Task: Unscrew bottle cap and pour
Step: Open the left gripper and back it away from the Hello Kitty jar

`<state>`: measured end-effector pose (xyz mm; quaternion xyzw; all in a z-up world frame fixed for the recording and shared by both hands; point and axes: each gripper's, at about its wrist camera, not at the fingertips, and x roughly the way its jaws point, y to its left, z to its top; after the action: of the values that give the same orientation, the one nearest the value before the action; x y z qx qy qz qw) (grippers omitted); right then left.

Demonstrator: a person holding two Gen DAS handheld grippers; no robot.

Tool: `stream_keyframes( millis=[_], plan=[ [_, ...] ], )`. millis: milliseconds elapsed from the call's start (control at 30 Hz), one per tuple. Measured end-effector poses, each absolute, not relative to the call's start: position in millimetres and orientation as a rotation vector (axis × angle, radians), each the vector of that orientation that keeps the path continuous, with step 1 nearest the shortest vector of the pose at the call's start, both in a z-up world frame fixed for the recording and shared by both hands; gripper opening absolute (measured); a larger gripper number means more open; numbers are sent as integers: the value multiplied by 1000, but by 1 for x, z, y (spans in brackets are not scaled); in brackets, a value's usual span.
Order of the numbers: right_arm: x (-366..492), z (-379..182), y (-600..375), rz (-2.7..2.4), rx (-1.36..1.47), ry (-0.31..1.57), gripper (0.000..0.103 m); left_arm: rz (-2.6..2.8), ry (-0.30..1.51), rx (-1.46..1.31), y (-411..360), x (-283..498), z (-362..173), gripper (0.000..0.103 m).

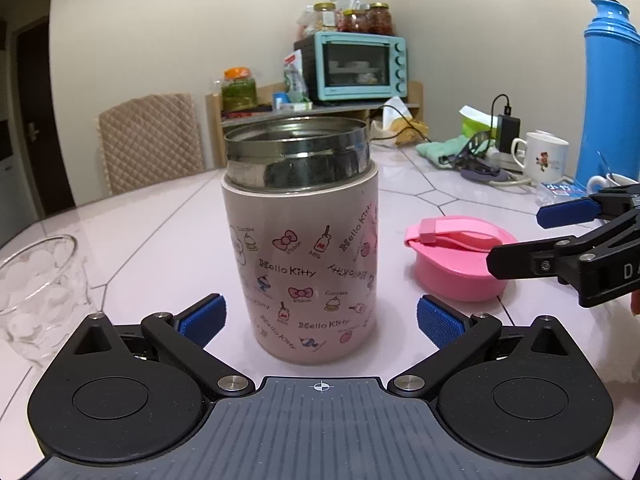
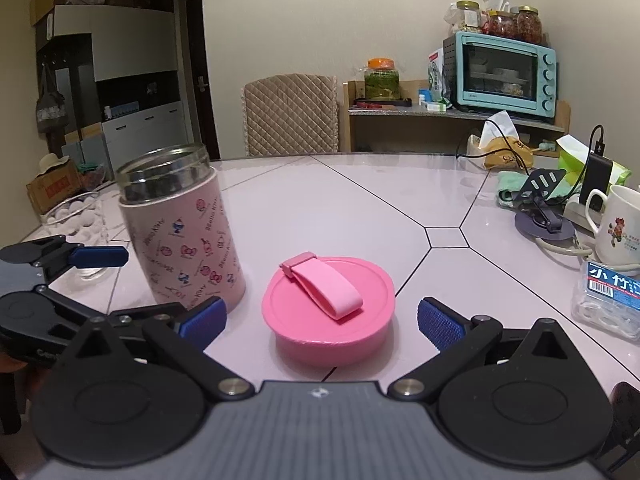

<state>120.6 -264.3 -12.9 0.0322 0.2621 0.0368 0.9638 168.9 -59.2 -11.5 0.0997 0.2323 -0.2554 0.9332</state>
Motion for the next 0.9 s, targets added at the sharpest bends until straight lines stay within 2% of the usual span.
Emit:
stream_keyframes(
  millis=[900],
  plan=[
    [74, -2, -261, 96, 81, 457, 103, -407, 485, 124, -58, 119, -5, 103]
  ],
)
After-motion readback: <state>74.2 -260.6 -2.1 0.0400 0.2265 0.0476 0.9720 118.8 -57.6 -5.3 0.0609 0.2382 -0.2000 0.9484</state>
